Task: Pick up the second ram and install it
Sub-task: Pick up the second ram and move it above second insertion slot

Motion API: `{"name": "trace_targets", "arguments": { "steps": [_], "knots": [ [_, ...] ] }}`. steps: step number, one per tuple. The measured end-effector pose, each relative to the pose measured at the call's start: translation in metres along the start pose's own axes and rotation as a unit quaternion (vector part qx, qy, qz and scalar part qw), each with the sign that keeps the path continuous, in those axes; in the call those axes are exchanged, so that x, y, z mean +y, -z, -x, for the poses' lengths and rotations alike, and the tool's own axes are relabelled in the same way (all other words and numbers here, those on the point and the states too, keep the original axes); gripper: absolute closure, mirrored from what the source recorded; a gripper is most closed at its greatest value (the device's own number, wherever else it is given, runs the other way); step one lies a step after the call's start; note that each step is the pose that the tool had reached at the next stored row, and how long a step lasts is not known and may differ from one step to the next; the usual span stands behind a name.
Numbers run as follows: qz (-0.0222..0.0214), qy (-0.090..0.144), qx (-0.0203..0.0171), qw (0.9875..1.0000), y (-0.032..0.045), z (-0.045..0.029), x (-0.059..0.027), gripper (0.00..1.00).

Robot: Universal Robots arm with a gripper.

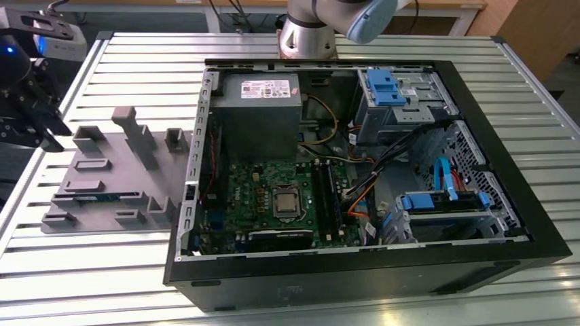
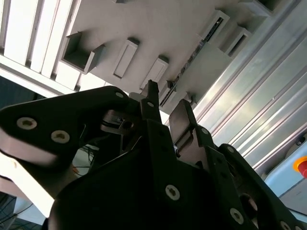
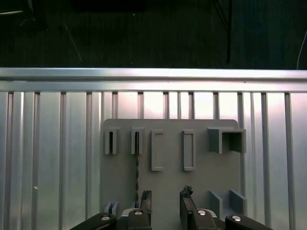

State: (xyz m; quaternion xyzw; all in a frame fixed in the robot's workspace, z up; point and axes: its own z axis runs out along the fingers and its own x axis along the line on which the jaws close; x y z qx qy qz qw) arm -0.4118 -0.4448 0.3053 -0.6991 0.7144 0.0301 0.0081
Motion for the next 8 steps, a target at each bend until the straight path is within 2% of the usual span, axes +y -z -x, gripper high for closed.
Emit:
{"name": "trace_targets", "arguments": {
  "steps": [4, 8],
  "knots": [
    [0.0001, 0.0, 0.0006, 1.0, -0.006, -0.0022, -0.0002, 0.63],
    [0.0001, 0.0, 0.0006, 1.0, -0.0069, -0.0028, -0.0003, 0.63]
  ]
}}
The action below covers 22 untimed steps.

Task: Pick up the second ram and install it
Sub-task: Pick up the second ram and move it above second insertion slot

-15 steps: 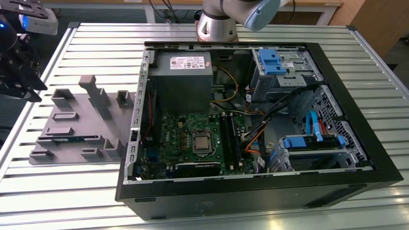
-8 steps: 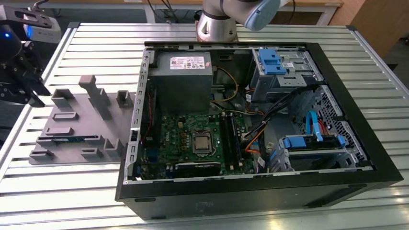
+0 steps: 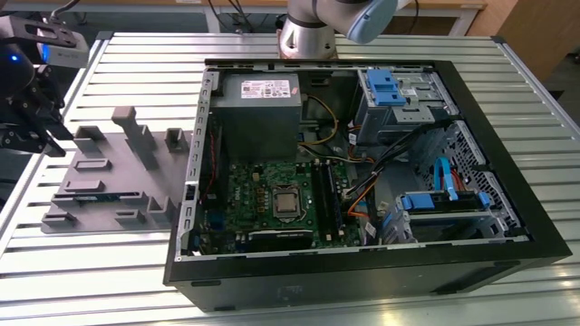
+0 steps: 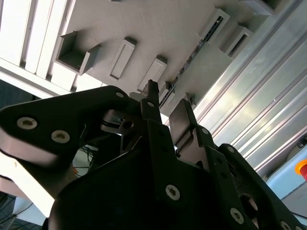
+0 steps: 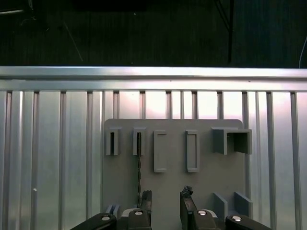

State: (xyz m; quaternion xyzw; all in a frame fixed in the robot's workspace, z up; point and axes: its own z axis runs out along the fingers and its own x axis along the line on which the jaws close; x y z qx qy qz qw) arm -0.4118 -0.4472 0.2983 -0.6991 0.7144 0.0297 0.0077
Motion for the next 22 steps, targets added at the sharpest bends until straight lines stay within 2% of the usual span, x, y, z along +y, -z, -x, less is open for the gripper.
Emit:
{"name": "trace_targets", "arguments": {
  "steps": [22],
  "knots": [
    [0.0, 0.0, 0.0, 1.0, -0.005, -0.0039, -0.0002, 0.63]
  ]
}}
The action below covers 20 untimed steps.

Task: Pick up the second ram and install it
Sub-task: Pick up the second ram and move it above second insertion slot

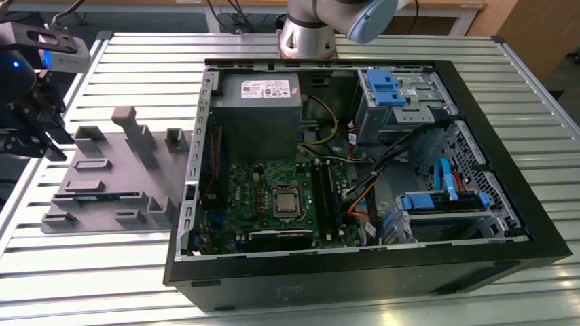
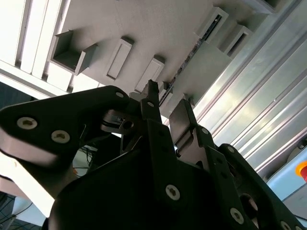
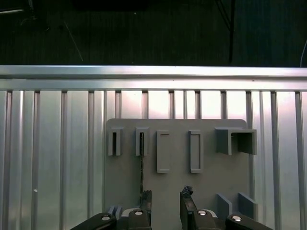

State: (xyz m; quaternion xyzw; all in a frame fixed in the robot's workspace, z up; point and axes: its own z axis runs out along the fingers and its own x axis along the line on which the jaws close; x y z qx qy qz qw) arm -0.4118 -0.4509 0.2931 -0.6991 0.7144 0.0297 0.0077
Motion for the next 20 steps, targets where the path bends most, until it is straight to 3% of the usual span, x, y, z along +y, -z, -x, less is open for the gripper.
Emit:
{"name": "trace_targets", "arguments": {
  "steps": [20],
  "knots": [
    [-0.0001, 0.0, -0.0001, 1.0, -0.0073, -0.003, -0.0003, 0.63]
  ]
}}
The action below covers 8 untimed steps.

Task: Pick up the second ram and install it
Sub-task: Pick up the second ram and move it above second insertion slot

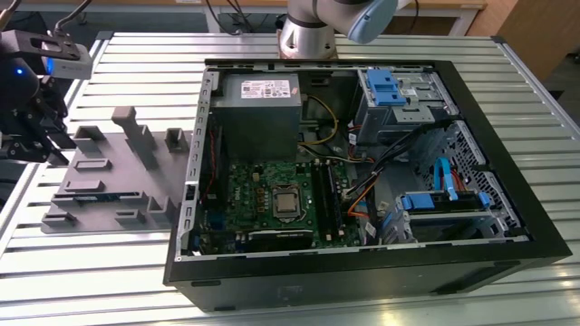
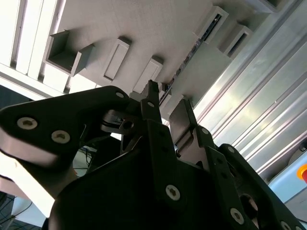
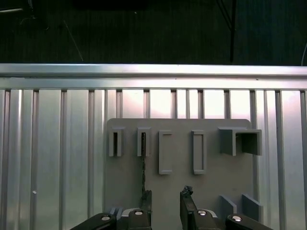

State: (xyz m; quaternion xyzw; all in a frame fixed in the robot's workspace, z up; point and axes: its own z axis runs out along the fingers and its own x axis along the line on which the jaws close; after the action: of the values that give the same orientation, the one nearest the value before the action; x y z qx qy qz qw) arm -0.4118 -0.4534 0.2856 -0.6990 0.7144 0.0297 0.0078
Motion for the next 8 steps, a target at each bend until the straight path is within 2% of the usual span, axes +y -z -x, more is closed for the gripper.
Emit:
{"name": "trace_targets", "arguments": {
  "steps": [8],
  "knots": [
    [0.0001, 0.0, 0.0004, 1.0, -0.0046, -0.0007, -0.0002, 0.63]
  ]
}}
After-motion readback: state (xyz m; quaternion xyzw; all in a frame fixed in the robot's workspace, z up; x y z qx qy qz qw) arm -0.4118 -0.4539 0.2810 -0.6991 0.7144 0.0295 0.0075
